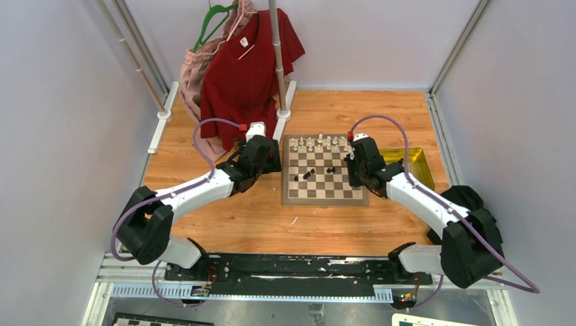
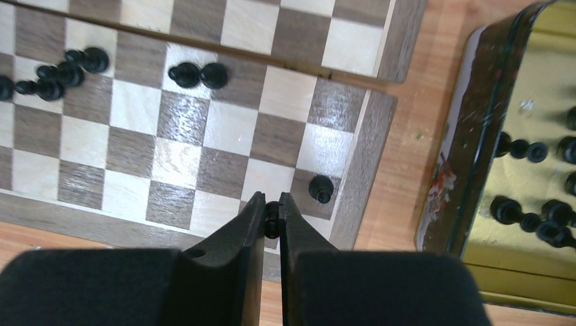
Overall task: Set up the chess pieces on the board
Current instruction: Place the chess piece on the chessboard, then pick up the chess piece from the chessboard, then place the chess piece on the chessboard.
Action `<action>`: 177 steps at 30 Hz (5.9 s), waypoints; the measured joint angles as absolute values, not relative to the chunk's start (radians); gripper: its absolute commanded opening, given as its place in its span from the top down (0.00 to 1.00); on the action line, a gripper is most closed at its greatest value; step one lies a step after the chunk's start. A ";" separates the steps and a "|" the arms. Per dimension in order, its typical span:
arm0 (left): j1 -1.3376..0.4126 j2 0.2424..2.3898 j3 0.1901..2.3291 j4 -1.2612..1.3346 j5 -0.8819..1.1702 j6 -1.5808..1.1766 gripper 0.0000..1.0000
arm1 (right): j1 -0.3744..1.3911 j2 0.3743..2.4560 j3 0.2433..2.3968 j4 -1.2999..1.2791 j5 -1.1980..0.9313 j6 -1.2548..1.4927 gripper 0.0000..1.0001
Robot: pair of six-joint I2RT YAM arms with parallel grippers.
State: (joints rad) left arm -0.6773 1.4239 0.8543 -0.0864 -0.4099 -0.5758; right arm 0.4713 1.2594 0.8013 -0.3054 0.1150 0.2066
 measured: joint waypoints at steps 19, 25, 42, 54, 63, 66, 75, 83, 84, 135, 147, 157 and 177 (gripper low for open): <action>-0.678 1.433 0.852 -0.084 -0.404 -0.576 0.22 | 0.478 1.348 0.718 -0.197 0.081 0.237 1.00; -0.678 1.449 0.852 -0.075 -0.402 -0.576 0.22 | 0.479 1.364 0.725 -0.171 0.082 0.237 1.00; -0.678 1.464 0.852 -0.066 -0.393 -0.577 0.20 | 0.479 1.374 0.730 -0.181 0.082 0.230 0.68; -0.684 1.464 0.852 -0.067 -0.393 -0.577 0.20 | 0.500 1.372 0.806 -0.229 0.084 0.213 0.67; -0.684 1.463 0.852 -0.067 -0.394 -0.576 0.20 | 0.502 1.418 0.894 -0.236 0.086 0.186 0.67; -0.684 1.464 0.852 -0.067 -0.396 -0.576 0.20 | 0.503 1.457 0.915 -0.235 0.081 0.179 0.67; -0.684 1.464 0.852 -0.067 -0.398 -0.576 0.20 | 0.504 1.537 0.947 -0.224 0.075 0.162 0.67; -0.684 1.464 0.852 -0.067 -0.401 -0.575 0.20 | 0.504 1.565 0.968 -0.213 0.071 0.160 0.67; -0.684 1.464 0.852 -0.067 -0.401 -0.575 0.20 | 0.504 1.567 0.971 -0.210 0.071 0.159 0.67; -0.691 1.473 0.852 -0.069 -0.404 -0.576 0.20 | 0.578 1.332 0.778 -0.219 0.076 0.176 0.97; -0.694 1.473 0.852 -0.069 -0.404 -0.576 0.20 | 0.584 1.340 0.758 -0.209 0.080 0.187 0.97; -0.696 1.473 0.852 -0.069 -0.404 -0.576 0.20 | 0.585 1.369 0.758 -0.199 0.091 0.187 0.96; -0.696 1.473 0.852 -0.069 -0.404 -0.576 0.20 | 0.586 1.384 0.758 -0.188 0.102 0.186 0.69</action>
State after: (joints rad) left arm -0.6956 1.4731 0.8524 -0.0689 -0.4038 -0.5758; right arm 0.5858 1.3842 0.7582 -0.1883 0.1017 0.1856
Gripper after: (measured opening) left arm 0.803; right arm 0.290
